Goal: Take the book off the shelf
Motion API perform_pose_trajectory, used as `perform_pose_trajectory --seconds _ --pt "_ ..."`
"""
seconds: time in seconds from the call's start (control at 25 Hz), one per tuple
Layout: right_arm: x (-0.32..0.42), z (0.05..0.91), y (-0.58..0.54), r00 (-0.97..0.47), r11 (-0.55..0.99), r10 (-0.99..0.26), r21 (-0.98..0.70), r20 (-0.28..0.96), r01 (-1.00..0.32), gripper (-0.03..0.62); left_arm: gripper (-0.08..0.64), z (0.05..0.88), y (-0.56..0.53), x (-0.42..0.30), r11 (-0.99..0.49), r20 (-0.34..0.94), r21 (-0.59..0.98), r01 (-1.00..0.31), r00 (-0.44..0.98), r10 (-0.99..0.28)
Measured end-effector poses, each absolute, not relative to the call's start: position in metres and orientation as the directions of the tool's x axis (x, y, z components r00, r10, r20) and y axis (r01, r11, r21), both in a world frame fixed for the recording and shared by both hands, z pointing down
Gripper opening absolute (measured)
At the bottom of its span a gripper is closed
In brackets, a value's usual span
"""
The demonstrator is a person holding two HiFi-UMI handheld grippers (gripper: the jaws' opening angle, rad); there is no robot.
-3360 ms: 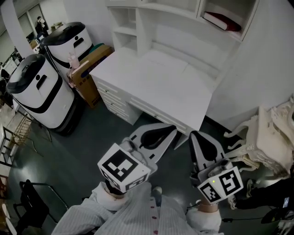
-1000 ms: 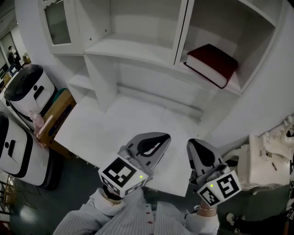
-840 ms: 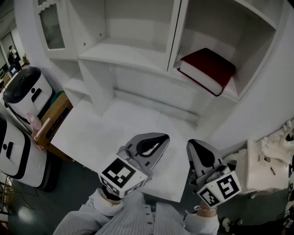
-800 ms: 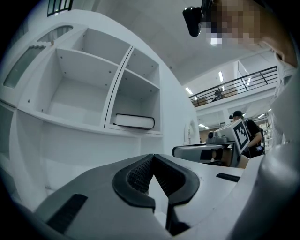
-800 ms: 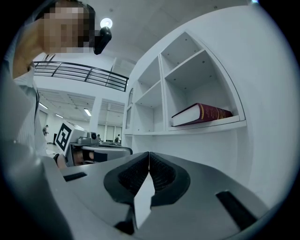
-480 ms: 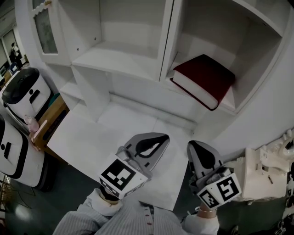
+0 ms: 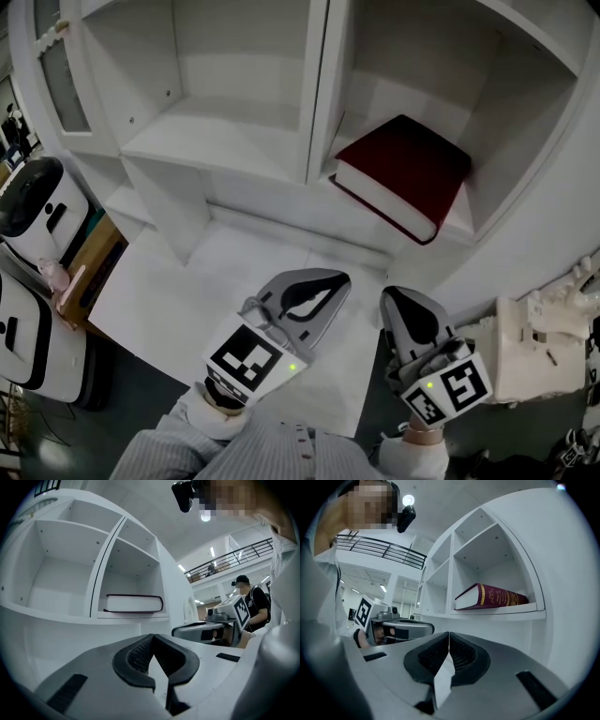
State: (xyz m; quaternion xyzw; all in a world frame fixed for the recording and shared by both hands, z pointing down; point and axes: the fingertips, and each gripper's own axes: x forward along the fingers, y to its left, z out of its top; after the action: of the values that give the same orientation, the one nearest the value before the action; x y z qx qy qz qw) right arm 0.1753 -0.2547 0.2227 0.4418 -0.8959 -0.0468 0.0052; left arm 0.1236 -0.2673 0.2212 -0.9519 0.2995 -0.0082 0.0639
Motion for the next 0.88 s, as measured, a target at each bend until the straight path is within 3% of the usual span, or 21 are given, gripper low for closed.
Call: perform_pose_trajectory --seconds 0.88 --pt "0.193 0.207 -0.273 -0.487 0.465 -0.872 0.225 -0.05 -0.856 0.017 0.012 0.208 -0.302 0.118 -0.782 -0.005 -0.29 -0.551 0.818 -0.575"
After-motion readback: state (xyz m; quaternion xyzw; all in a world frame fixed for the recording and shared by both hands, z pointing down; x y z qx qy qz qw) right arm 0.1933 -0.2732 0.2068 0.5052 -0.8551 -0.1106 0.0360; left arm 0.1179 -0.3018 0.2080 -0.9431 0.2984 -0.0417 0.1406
